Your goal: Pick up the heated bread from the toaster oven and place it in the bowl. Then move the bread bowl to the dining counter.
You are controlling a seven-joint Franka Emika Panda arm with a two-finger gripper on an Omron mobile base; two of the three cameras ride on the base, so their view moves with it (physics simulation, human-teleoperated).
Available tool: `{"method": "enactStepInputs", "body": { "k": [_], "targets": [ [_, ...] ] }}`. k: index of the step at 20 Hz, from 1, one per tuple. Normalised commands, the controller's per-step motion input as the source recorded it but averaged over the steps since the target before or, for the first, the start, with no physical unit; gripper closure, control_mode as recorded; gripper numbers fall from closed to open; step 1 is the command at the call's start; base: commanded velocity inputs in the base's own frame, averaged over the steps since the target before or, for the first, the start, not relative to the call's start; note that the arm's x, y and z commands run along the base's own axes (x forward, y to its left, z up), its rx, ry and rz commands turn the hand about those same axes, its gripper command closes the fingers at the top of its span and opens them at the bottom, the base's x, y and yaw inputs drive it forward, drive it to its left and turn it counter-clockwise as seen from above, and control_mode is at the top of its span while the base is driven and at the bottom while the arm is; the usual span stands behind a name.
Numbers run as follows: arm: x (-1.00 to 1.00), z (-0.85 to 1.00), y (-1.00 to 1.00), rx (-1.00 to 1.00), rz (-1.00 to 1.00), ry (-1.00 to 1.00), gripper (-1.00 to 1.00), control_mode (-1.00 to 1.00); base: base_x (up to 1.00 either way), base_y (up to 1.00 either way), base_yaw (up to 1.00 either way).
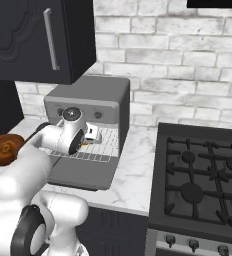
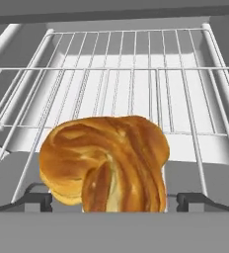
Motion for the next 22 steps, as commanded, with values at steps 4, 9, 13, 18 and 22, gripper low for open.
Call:
{"method": "enactStepInputs", "body": {
  "k": [4, 9, 13, 18, 22],
  "targets": [
    [0.24, -0.21, 0.0, 0.0, 0.0, -0.01, 1.0, -1.0, 0.0, 0.0, 0.0],
    [-0.01, 0.0, 0.0, 0.0, 0.0, 0.0, 1.0, -1.0, 0.0, 0.0, 0.0],
    [-0.79, 0.0, -0.01, 0.0, 0.03, 0.0, 1.0, -1.0, 0.0, 0.0, 0.0],
    [-1.0, 0.13, 0.06, 0.01, 0.17, -0.07, 1.0, -1.0, 0.0, 0.0, 0.0],
    [-0.83, 0.61, 0.85, 0.0, 0.26, -0.13, 1.0, -1.0, 0.0, 0.0, 0.0]
  ]
}}
